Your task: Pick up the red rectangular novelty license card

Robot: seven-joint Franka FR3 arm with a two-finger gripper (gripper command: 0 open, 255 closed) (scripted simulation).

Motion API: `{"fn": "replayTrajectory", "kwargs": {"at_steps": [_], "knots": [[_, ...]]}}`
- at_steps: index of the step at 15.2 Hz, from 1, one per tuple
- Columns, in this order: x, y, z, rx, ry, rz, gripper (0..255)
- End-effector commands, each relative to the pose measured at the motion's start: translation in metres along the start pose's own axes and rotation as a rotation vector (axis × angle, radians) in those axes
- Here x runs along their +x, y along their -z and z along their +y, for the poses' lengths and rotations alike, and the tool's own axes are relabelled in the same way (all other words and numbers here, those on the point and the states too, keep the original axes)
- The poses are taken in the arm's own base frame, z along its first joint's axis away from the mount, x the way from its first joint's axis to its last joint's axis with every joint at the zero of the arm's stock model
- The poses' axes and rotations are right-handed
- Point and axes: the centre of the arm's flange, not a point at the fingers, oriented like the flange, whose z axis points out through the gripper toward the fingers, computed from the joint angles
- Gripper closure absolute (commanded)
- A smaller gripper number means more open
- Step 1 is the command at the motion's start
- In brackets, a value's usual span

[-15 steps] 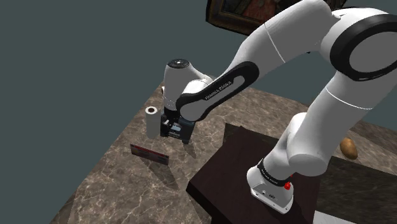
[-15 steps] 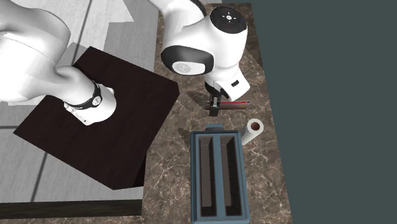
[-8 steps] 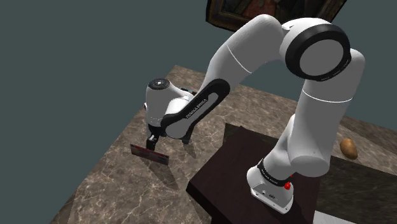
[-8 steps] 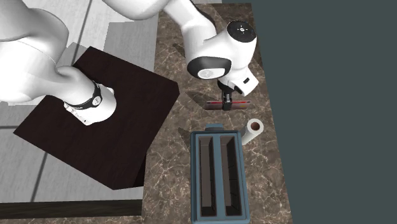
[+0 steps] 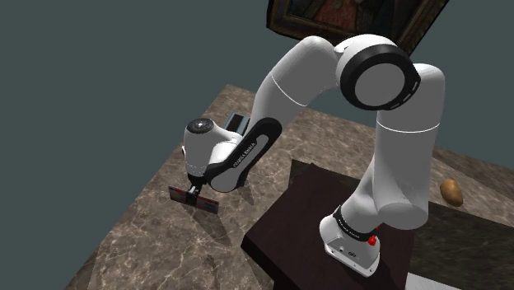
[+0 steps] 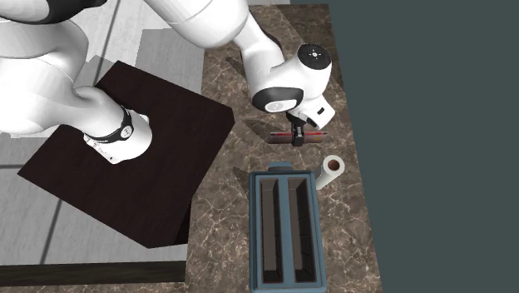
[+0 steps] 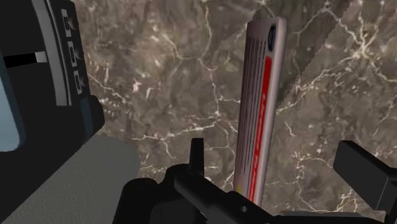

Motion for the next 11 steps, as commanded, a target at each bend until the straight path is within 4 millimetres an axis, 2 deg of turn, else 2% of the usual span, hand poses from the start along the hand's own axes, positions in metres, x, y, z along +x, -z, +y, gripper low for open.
{"fn": "replayTrajectory", "kwargs": {"at_steps": [1,3,4,11], "knots": [[0.0006,-0.0119,-0.0015,0.000,0.000,0.000,0],[0.0006,-0.0118,-0.0015,0.000,0.000,0.000,0],[0.0002,-0.0119,-0.0011,0.000,0.000,0.000,255],[0.0000,-0.0118,-0.0008,0.000,0.000,0.000,255]]}}
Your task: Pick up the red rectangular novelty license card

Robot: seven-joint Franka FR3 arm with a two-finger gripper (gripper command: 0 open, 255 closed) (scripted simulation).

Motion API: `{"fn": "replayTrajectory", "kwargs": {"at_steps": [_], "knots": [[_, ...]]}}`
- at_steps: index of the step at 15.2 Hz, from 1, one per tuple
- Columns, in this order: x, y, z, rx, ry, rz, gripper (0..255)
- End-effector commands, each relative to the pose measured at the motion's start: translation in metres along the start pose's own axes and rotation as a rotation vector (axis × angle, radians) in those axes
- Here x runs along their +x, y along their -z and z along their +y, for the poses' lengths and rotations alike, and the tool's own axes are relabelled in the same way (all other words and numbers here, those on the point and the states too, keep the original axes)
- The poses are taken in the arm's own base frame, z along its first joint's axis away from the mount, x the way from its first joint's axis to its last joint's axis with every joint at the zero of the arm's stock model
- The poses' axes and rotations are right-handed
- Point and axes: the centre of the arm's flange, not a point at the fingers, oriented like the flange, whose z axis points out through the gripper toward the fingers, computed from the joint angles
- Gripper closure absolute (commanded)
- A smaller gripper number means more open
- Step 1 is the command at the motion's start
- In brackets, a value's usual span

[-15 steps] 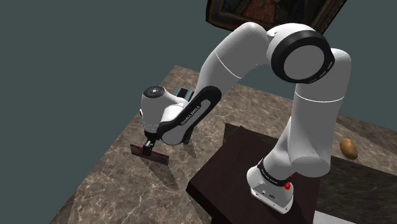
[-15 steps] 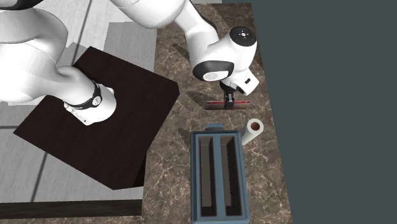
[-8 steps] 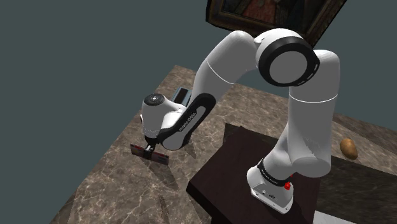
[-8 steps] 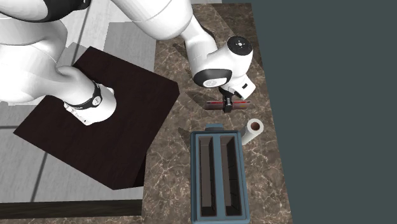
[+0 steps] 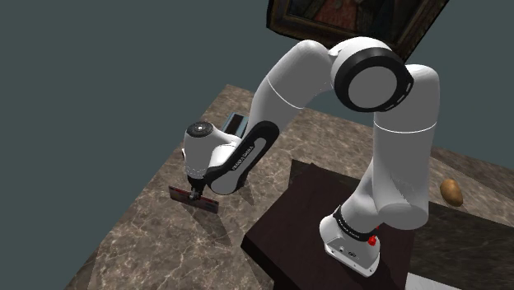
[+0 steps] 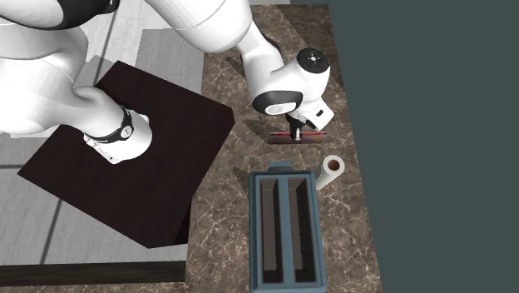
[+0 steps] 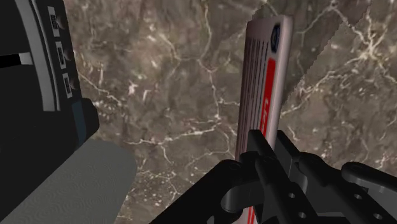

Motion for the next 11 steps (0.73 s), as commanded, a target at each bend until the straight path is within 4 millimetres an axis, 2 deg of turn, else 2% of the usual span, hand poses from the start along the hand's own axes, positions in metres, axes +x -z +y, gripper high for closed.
{"fn": "replayTrajectory", "kwargs": {"at_steps": [1,2,11], "knots": [[0.000,0.000,0.000,0.000,0.000,0.000,255],[0.001,0.000,-0.001,0.000,0.000,0.000,255],[0.002,0.047,0.000,0.000,0.000,0.000,255]]}}
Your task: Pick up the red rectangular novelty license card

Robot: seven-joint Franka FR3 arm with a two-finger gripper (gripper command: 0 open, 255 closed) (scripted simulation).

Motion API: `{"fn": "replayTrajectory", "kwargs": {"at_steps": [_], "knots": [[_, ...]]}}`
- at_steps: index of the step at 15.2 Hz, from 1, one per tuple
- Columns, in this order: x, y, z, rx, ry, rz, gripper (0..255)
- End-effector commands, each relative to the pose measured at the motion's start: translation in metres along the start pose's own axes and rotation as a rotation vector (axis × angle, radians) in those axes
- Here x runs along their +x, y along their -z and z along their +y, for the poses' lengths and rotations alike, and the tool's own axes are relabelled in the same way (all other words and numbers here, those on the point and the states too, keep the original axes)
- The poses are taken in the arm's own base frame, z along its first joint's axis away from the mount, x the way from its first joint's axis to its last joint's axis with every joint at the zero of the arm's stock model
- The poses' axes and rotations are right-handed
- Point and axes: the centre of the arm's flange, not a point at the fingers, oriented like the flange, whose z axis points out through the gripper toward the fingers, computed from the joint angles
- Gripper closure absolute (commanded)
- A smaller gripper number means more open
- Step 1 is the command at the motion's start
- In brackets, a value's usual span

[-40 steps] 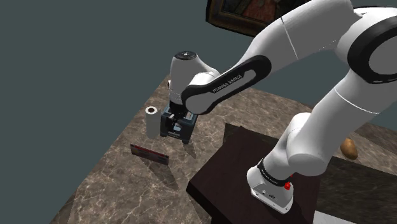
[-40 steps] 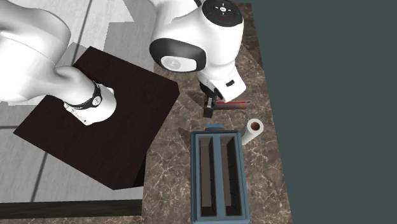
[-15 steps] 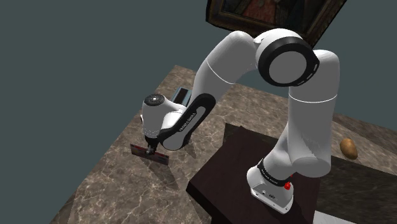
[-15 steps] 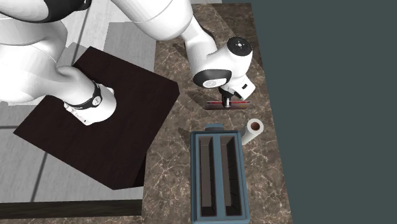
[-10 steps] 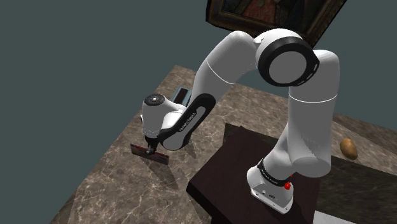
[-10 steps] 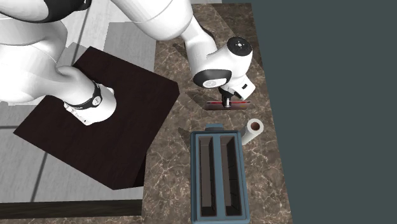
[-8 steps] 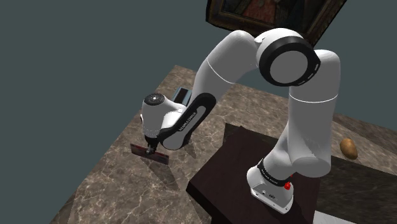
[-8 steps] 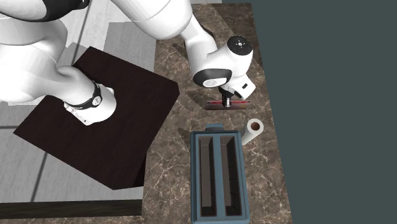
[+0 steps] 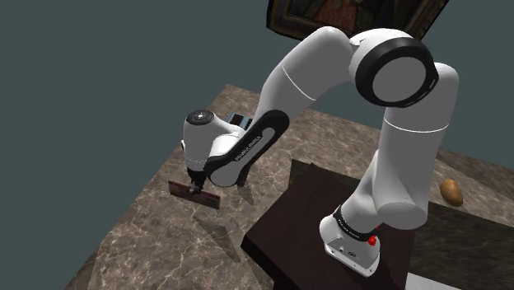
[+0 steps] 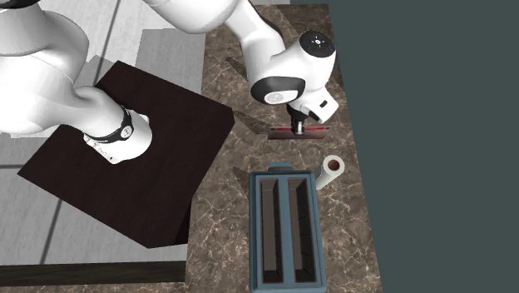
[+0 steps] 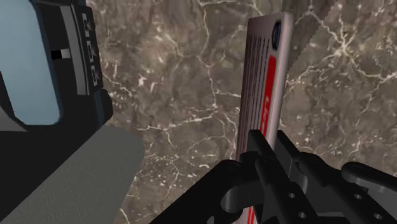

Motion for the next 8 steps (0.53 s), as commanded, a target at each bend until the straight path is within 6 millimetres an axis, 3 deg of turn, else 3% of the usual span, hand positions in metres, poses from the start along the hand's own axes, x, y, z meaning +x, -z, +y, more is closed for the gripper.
{"fn": "replayTrajectory", "kwargs": {"at_steps": [1,6,8], "knots": [[0.002,0.011,0.001,0.000,0.000,0.000,255],[0.003,0.038,0.001,0.000,0.000,0.000,255],[0.003,0.038,0.001,0.000,0.000,0.000,255]]}}
